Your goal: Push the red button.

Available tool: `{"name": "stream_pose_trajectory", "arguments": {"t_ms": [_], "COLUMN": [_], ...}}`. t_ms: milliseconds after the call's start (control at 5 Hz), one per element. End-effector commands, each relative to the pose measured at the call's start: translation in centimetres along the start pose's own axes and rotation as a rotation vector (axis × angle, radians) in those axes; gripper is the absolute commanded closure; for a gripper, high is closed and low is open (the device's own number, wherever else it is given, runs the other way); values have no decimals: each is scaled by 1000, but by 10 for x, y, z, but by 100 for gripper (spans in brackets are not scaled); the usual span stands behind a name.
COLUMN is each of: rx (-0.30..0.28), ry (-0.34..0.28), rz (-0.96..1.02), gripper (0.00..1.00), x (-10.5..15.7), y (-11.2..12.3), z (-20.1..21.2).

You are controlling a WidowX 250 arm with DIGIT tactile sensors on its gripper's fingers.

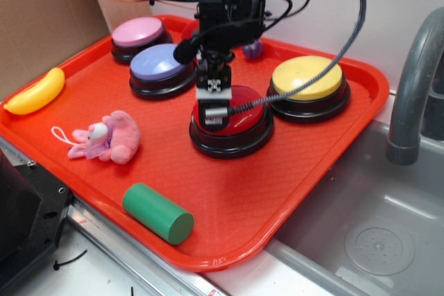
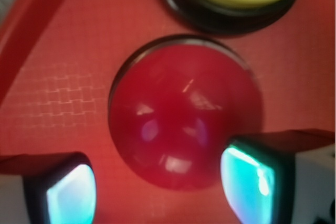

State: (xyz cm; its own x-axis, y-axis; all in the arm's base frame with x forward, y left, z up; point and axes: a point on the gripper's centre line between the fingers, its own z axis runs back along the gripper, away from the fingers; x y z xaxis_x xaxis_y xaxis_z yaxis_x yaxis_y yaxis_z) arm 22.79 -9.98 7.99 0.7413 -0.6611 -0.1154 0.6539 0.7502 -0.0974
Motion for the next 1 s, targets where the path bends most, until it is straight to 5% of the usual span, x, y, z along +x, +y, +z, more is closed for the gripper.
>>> {"name": "stream_pose_trajectory", "arguments": {"t_ms": [0, 800], "rx": [70, 174], "ry": [-152, -158], "rz": [19, 58], "gripper": [0, 0], "x": [-6, -24], "y": [-4, -3], "z": [45, 74]}}
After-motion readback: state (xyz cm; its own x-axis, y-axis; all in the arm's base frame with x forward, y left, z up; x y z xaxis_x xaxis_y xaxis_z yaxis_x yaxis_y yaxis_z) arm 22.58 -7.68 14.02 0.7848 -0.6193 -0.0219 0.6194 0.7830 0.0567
